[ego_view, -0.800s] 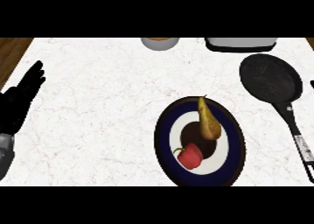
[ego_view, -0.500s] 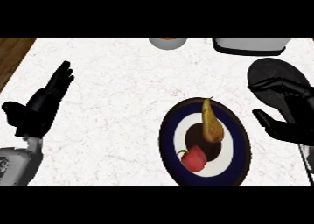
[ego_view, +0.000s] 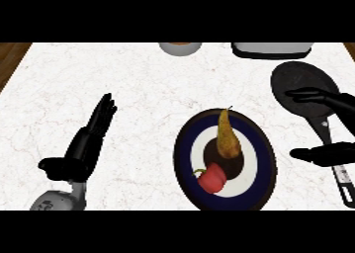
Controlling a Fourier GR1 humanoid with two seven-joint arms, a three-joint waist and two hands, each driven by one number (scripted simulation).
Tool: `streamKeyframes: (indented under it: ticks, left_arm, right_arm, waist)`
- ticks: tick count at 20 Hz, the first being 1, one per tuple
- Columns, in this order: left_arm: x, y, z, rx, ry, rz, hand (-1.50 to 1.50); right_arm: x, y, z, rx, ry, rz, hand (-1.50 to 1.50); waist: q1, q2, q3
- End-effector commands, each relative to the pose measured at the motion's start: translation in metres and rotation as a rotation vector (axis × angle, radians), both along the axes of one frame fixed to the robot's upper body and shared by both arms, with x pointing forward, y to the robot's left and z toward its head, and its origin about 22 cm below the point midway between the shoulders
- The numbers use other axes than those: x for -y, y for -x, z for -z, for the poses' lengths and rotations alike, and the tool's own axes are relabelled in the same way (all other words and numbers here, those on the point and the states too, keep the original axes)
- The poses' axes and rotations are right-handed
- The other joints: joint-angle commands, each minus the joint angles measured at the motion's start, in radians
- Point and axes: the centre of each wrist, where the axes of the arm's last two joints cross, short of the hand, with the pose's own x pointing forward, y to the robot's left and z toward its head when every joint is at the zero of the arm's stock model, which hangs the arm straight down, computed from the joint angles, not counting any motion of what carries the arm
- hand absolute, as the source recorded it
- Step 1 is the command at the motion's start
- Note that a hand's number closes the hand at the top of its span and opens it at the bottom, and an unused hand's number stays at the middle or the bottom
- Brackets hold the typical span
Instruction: Pick the pear from the plate and place it in the pan
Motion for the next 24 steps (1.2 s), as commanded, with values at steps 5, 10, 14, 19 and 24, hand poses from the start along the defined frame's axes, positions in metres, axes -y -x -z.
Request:
streamKeyframes:
  ticks: [5, 10, 14, 19, 24]
  left_arm:
    - [0.004, 0.01, -0.001, 0.003, 0.023, -0.017, 0.0]
    - [0.01, 0.005, 0.01, 0.0, 0.029, -0.003, 0.0]
    - [0.002, 0.01, 0.0, -0.005, 0.022, 0.009, 0.0]
    - [0.018, 0.01, 0.007, 0.015, 0.013, 0.026, 0.0]
    - [0.018, 0.004, 0.008, -0.002, 0.03, 0.008, 0.0]
  right_arm:
    - [-0.025, -0.017, -0.031, 0.091, 0.278, -0.063, -1.5]
    - [-0.069, -0.015, -0.053, 0.08, 0.505, -0.069, -1.5]
    - [-0.084, -0.025, -0.06, 0.042, 0.729, -0.033, -1.5]
    - [-0.123, -0.024, -0.011, 0.058, 0.965, -0.056, -1.5]
    - [-0.144, -0.021, 0.013, 0.076, 1.091, -0.031, -1.5]
  waist:
    - [-0.007, -0.002, -0.001]
    - [-0.013, -0.003, -0.003]
    - [0.002, -0.003, -0.002]
    - [0.006, 0.002, -0.001]
    - [-0.008, 0.0, -0.001]
